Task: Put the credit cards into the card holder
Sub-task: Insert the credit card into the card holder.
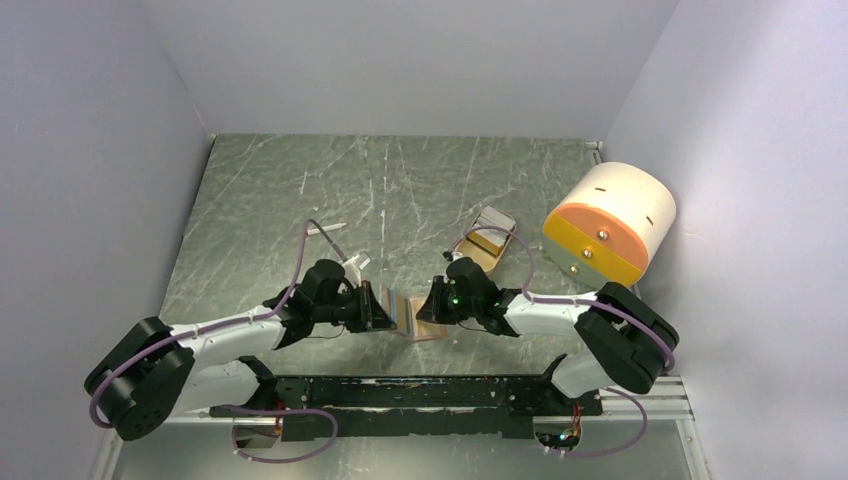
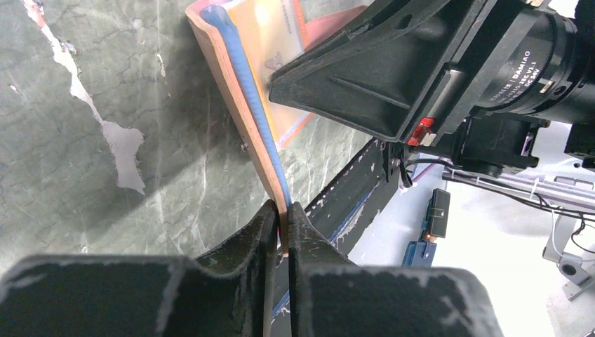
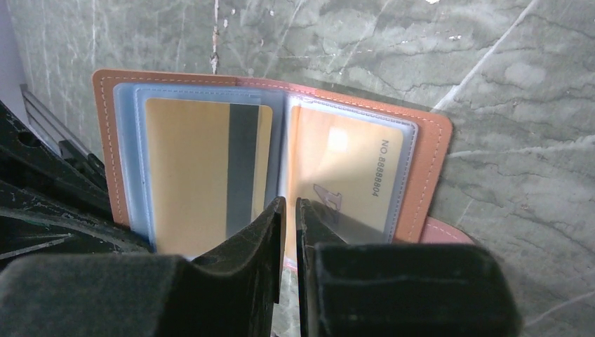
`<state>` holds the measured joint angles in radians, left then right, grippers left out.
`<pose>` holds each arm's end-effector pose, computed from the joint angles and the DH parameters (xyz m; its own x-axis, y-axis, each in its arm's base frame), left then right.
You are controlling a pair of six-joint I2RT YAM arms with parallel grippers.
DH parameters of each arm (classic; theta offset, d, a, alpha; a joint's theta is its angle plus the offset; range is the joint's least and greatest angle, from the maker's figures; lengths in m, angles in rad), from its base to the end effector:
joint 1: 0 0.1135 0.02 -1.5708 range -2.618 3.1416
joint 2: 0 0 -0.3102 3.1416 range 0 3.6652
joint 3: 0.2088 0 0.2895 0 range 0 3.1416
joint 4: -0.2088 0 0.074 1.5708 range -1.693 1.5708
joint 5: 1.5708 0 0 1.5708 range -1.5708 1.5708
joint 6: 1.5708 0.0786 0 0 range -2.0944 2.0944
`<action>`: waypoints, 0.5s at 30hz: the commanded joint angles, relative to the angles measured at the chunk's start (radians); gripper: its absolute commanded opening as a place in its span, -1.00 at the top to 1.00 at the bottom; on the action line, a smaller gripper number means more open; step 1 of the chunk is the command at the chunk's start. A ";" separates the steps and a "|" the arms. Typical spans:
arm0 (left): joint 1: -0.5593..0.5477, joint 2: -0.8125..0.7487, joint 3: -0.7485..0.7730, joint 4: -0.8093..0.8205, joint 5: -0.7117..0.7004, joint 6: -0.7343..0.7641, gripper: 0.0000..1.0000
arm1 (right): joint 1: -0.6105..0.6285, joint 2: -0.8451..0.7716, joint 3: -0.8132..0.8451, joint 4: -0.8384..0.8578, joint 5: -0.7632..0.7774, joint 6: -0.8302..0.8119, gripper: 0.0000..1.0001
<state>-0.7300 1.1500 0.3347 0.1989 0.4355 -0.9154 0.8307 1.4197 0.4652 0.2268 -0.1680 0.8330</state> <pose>0.1639 -0.1912 0.1476 -0.9453 -0.1187 -0.3040 0.1833 0.5775 -0.7955 0.1920 0.2297 0.1230 -0.9027 0.0934 -0.4200 -0.2144 0.7486 0.6273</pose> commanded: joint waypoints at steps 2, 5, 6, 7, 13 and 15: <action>0.004 0.039 0.023 0.102 0.057 0.015 0.69 | 0.010 0.013 -0.020 0.040 0.001 0.003 0.71; 0.003 0.061 0.025 0.126 0.064 0.012 0.75 | 0.011 0.018 -0.024 0.045 0.001 0.004 0.71; 0.003 0.067 0.025 0.133 0.066 0.012 0.78 | 0.011 0.020 -0.026 0.049 0.000 0.006 0.71; 0.004 0.070 0.026 0.140 0.070 0.011 0.79 | 0.012 0.022 -0.027 0.054 -0.002 0.007 0.71; 0.004 0.077 0.019 0.173 0.084 0.012 0.69 | 0.016 0.034 -0.031 0.071 -0.008 0.015 0.71; 0.004 0.077 0.012 0.189 0.091 0.011 0.67 | 0.016 0.037 -0.033 0.076 -0.008 0.016 0.71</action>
<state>-0.7300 1.2282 0.3347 0.2935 0.4816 -0.9127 0.8383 1.4425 0.4469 0.2733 -0.1726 0.8421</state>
